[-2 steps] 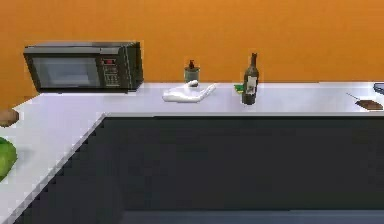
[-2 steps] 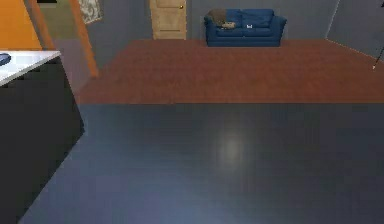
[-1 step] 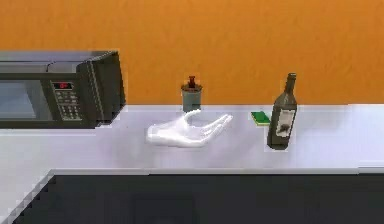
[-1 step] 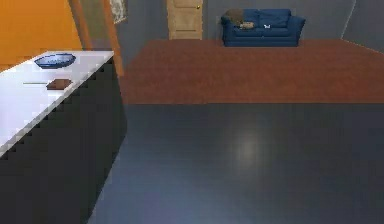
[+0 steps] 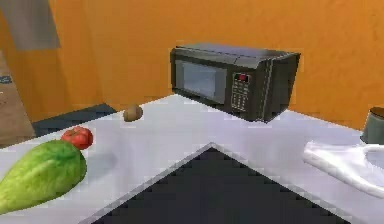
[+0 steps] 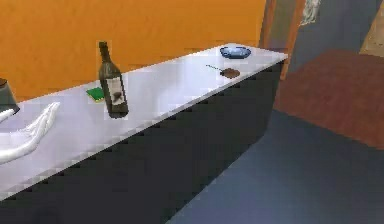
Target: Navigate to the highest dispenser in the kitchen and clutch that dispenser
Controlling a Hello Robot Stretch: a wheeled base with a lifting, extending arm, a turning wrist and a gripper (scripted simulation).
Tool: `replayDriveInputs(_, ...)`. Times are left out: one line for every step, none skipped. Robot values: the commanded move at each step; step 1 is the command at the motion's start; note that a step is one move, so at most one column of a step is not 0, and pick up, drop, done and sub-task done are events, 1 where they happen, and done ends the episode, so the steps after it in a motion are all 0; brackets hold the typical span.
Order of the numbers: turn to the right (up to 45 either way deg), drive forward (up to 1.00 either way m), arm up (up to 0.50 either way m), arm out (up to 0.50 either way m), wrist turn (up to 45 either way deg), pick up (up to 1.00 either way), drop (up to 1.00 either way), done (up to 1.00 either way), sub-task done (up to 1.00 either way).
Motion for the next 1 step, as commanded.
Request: replayDriveInputs(-39.0, 0.00, 0.00, 0.00, 0.0, 0.00, 0.00, 0.00, 0.00)
